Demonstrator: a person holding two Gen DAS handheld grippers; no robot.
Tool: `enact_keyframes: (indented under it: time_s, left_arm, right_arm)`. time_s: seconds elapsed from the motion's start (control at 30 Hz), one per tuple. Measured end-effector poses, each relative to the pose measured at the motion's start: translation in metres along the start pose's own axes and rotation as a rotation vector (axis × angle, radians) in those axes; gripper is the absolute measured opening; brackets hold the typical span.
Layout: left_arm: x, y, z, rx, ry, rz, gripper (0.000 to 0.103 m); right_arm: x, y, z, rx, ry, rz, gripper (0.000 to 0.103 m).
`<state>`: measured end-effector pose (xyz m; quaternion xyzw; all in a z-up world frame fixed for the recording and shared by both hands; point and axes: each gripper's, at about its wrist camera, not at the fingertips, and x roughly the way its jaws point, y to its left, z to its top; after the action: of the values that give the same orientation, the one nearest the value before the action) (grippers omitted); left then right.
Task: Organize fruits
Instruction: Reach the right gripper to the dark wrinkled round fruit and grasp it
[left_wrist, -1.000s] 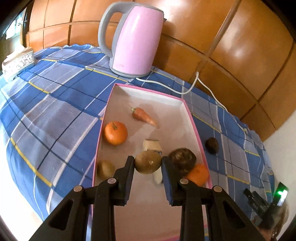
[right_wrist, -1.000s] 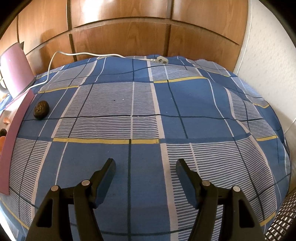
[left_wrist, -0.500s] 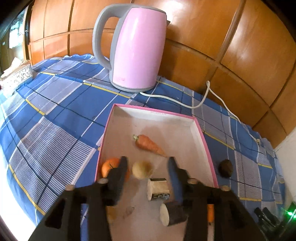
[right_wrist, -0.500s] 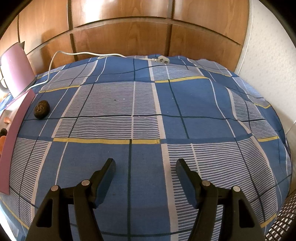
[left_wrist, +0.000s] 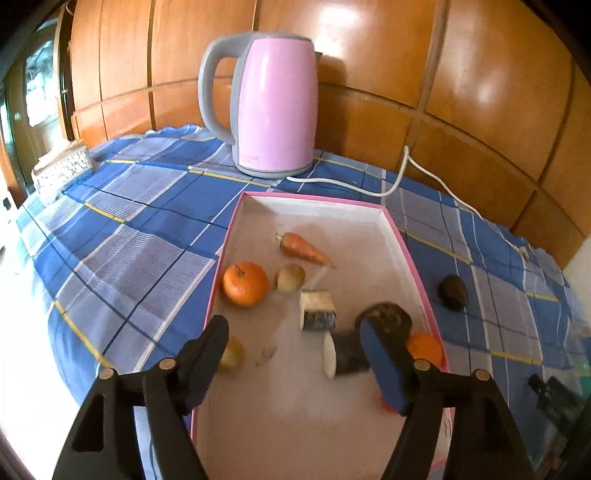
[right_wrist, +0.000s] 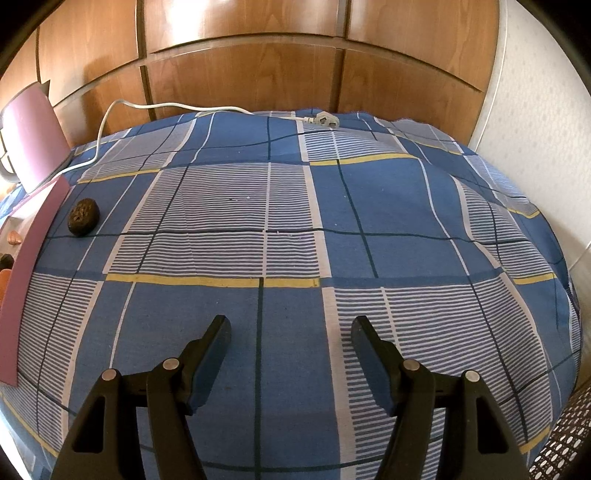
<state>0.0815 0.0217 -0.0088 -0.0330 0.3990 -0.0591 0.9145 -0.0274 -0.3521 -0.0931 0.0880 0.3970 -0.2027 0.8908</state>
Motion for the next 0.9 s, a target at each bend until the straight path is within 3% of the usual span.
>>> enact_keyframes:
  time_s: [0.1, 0.27, 0.47, 0.67, 0.9]
  left_arm:
    - [-0.012, -0.006, -0.011, 0.009, -0.014, 0.001, 0.088]
    - [-0.022, -0.012, -0.03, 0.008, -0.006, -0.014, 0.097]
    - [-0.021, -0.008, -0.045, -0.015, 0.014, -0.003, 0.097]
    - [-0.025, -0.003, -0.044, -0.028, -0.007, 0.0, 0.097]
    - [-0.027, 0.004, -0.045, -0.038, -0.011, -0.01, 0.097]
  right_arm:
    - [-0.001, 0.002, 0.001, -0.011, -0.004, 0.001, 0.069]
    - [-0.004, 0.014, 0.008, -0.036, -0.014, 0.044, 0.069]
    - [-0.009, 0.046, 0.029, -0.092, -0.025, 0.184, 0.069]
    - [-0.004, 0.102, 0.059, -0.203, -0.025, 0.324, 0.069]
    - [0.021, 0.157, 0.085, -0.263, 0.013, 0.365, 0.069]
